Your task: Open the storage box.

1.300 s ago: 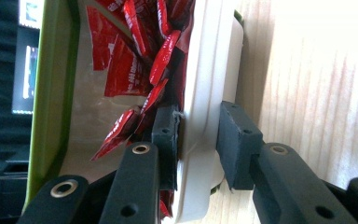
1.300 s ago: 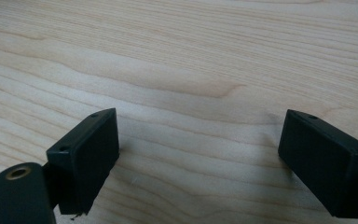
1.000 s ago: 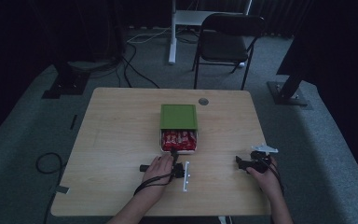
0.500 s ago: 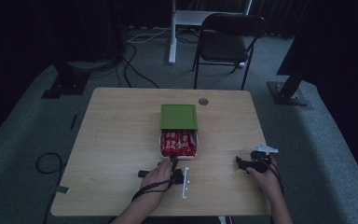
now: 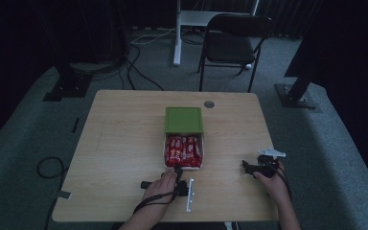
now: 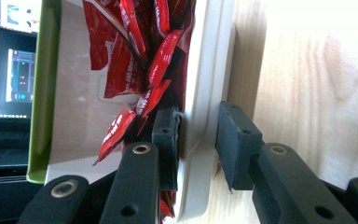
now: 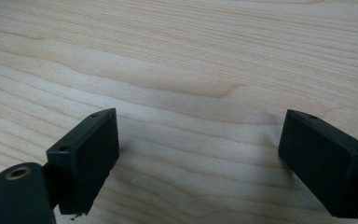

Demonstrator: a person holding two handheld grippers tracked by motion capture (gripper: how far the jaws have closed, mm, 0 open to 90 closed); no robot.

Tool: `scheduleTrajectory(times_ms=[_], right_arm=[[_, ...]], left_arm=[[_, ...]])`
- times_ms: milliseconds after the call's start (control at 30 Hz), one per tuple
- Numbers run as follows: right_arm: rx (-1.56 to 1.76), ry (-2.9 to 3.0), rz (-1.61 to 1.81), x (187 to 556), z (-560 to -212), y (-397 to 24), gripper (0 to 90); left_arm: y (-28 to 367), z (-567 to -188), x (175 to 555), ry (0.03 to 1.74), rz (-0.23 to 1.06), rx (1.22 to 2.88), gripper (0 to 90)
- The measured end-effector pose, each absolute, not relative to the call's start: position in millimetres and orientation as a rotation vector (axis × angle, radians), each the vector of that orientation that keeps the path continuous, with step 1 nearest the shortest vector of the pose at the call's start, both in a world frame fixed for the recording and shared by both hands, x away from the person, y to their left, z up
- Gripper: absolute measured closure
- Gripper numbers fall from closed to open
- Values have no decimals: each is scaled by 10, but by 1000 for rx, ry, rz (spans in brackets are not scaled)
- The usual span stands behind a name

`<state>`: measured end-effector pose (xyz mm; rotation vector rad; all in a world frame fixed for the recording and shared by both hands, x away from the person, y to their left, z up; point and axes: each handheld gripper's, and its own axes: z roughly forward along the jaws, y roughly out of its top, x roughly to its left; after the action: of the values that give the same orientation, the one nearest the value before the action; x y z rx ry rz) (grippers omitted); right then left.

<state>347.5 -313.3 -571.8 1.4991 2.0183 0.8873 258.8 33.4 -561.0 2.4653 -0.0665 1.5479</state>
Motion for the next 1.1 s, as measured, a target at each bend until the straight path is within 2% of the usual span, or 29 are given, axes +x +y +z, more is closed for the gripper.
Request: scheduleTrajectory(times_ms=[1100], right_arm=[[1499,2018,887,3475,-5718,-3133,118]], left_arm=[[315,-5572,2360,-76,1493,2493,707]])
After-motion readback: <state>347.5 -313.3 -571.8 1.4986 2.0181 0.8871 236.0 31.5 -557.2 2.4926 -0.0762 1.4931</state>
